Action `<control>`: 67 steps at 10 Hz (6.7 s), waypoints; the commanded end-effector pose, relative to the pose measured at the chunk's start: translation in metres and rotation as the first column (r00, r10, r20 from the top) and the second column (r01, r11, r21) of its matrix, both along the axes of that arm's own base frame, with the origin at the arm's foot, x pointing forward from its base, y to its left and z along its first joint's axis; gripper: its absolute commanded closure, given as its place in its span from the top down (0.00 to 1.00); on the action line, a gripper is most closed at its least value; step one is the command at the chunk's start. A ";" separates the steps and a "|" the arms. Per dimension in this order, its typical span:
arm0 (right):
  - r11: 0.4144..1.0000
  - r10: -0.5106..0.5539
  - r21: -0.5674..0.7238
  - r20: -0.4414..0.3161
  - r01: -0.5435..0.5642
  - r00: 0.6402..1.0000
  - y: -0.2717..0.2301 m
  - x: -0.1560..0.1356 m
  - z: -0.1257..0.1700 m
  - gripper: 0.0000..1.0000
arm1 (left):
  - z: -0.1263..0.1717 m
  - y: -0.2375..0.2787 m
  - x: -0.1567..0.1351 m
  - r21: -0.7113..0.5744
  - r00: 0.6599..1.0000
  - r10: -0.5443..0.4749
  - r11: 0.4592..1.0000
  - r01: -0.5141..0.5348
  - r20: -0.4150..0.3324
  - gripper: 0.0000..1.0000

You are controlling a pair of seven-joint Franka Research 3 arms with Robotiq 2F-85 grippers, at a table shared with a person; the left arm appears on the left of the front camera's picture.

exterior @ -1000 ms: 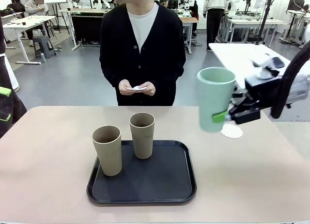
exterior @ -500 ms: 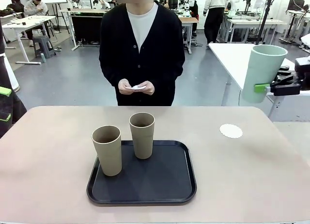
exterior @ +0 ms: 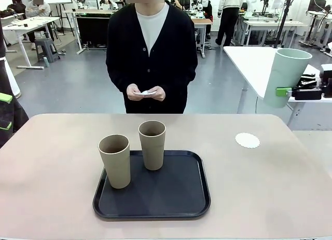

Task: Place coasters on the table and set cups on them.
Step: Pick up one Reusable plastic cup and place it on a coaster set by the human.

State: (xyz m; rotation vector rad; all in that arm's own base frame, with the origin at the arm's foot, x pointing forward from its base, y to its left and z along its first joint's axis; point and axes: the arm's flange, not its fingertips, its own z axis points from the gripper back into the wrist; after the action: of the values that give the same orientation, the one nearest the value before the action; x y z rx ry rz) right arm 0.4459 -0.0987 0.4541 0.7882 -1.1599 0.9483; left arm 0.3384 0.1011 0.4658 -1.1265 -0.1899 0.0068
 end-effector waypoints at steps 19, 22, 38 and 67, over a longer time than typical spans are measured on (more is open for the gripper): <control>0.941 0.327 -0.032 -0.164 -0.337 0.931 -0.017 0.102 -0.151 0.82 | 0.001 0.001 0.000 -0.008 1.000 0.000 1.000 0.000 0.008 1.00; 0.921 0.390 0.023 -0.094 -0.390 0.916 -0.009 0.117 -0.162 0.82 | 0.001 0.001 0.000 -0.008 1.000 0.000 1.000 0.000 0.008 1.00; 0.949 0.316 -0.013 -0.005 -0.316 0.949 -0.009 0.140 -0.191 0.82 | 0.001 0.001 0.000 -0.008 1.000 0.000 1.000 0.000 0.008 1.00; 0.824 0.267 -0.479 -0.141 -0.302 0.953 -0.022 0.064 -0.107 1.00 | 0.001 0.001 0.000 -0.008 1.000 0.000 1.000 0.000 0.008 1.00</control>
State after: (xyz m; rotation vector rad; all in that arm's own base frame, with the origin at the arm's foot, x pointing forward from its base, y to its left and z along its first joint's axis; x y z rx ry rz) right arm 0.5498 -0.1418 0.3078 0.6853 -0.7331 1.3535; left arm 0.3385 0.1013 0.4657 -1.1261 -0.1896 0.0074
